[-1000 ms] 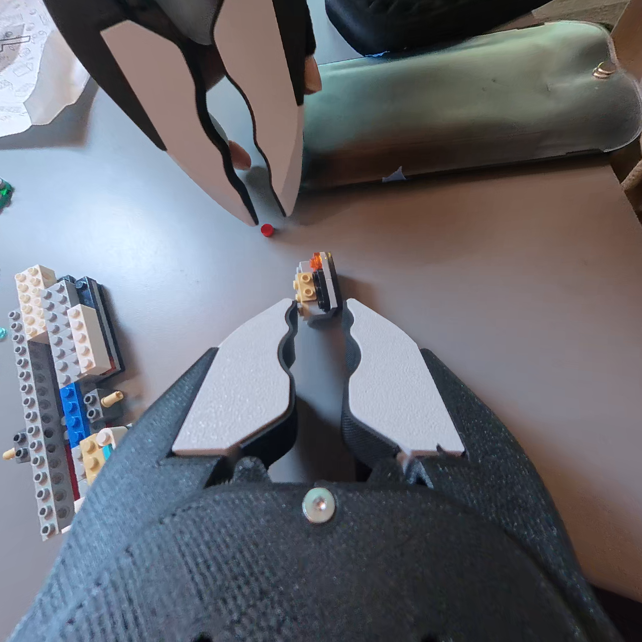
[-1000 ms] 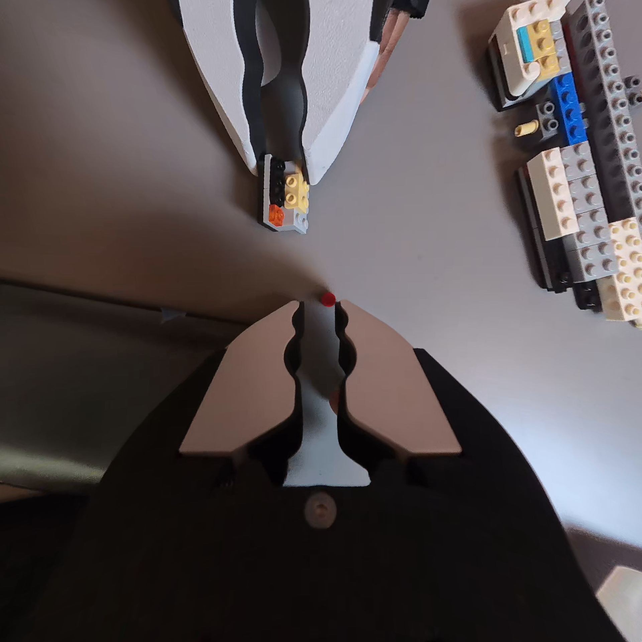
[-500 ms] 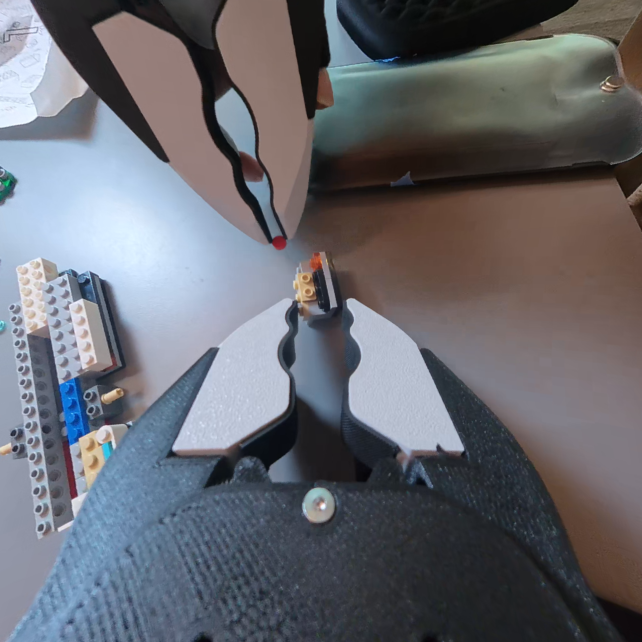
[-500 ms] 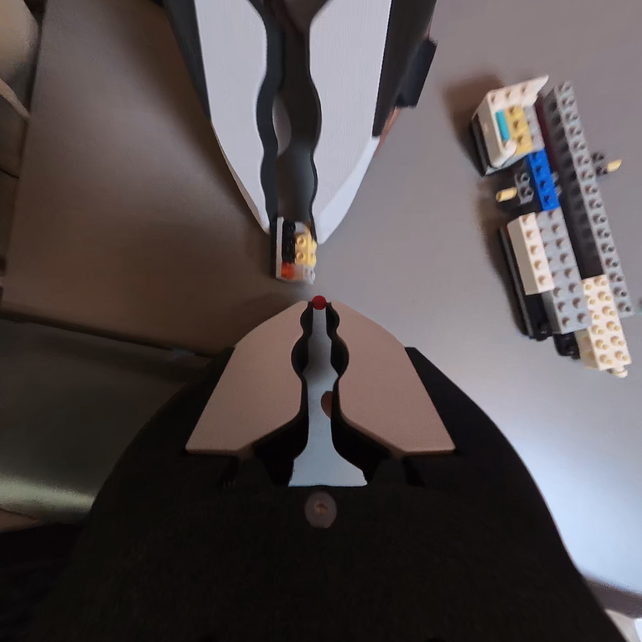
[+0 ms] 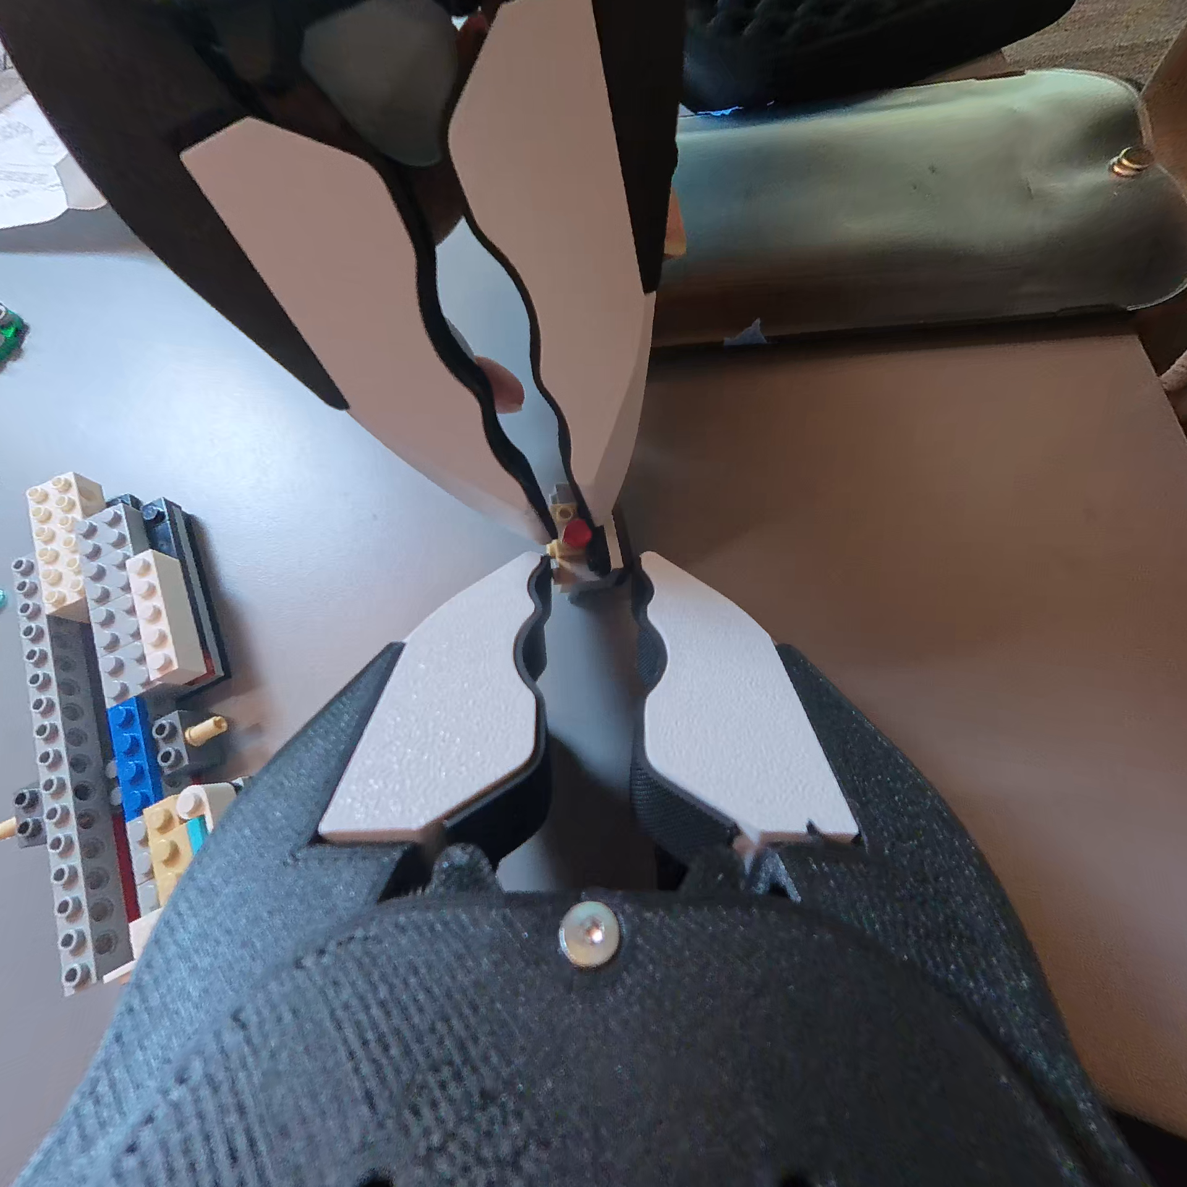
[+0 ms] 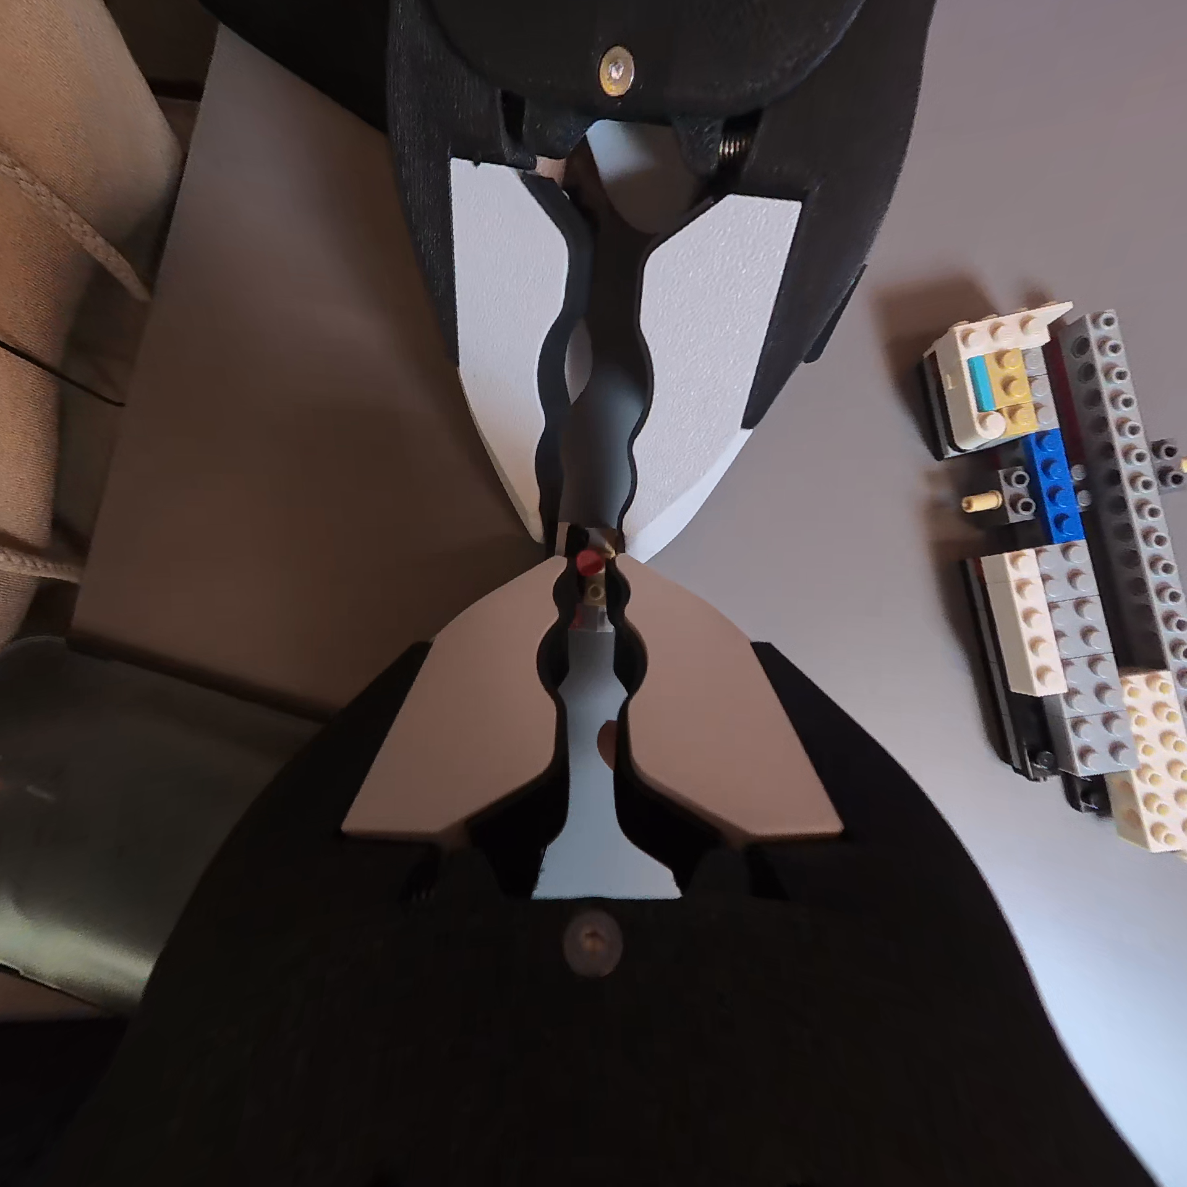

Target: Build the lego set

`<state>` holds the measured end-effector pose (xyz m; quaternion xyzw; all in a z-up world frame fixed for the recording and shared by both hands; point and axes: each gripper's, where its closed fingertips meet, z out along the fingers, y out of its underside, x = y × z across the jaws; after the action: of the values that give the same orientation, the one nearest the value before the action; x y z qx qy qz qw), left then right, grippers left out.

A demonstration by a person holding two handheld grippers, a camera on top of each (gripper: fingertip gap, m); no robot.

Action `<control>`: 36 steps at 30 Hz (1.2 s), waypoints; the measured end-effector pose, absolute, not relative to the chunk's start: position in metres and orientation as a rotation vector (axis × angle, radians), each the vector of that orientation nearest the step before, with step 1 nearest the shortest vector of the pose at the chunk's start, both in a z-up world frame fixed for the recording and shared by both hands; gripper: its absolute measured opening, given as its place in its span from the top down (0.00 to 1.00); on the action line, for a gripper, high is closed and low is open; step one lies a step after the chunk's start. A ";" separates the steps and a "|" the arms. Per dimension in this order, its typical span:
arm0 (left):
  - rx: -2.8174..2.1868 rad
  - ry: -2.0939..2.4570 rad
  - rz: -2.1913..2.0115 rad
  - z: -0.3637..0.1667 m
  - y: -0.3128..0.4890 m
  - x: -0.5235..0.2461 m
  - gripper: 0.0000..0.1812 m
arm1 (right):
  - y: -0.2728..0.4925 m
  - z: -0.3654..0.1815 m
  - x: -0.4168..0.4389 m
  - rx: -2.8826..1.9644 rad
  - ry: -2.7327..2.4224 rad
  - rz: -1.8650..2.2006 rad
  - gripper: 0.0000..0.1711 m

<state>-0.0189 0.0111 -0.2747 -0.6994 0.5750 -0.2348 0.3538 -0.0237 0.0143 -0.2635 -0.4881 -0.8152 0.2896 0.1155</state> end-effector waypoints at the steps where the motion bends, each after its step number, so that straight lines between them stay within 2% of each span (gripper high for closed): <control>1: -1.808 1.486 -0.607 -0.275 0.011 -0.019 0.86 | 0.014 -0.263 -0.024 -1.435 -2.389 0.854 0.95; 8: -1.810 1.485 -0.609 -0.275 0.011 -0.019 0.86 | 0.014 -0.261 -0.024 -1.463 -2.374 0.906 0.94; 18: -1.821 1.485 -0.651 -0.274 0.008 -0.018 0.87 | 0.017 -0.255 -0.025 -1.725 -2.192 1.182 0.91; 36: -1.826 1.485 -0.664 -0.274 0.006 -0.017 0.87 | 0.011 -0.265 -0.024 -1.707 -2.237 1.158 0.94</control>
<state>-0.0172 0.0064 -0.2743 -0.7018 0.5709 -0.2554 0.3411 -0.0244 0.0113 -0.2647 -0.5603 -0.7343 0.3801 0.0492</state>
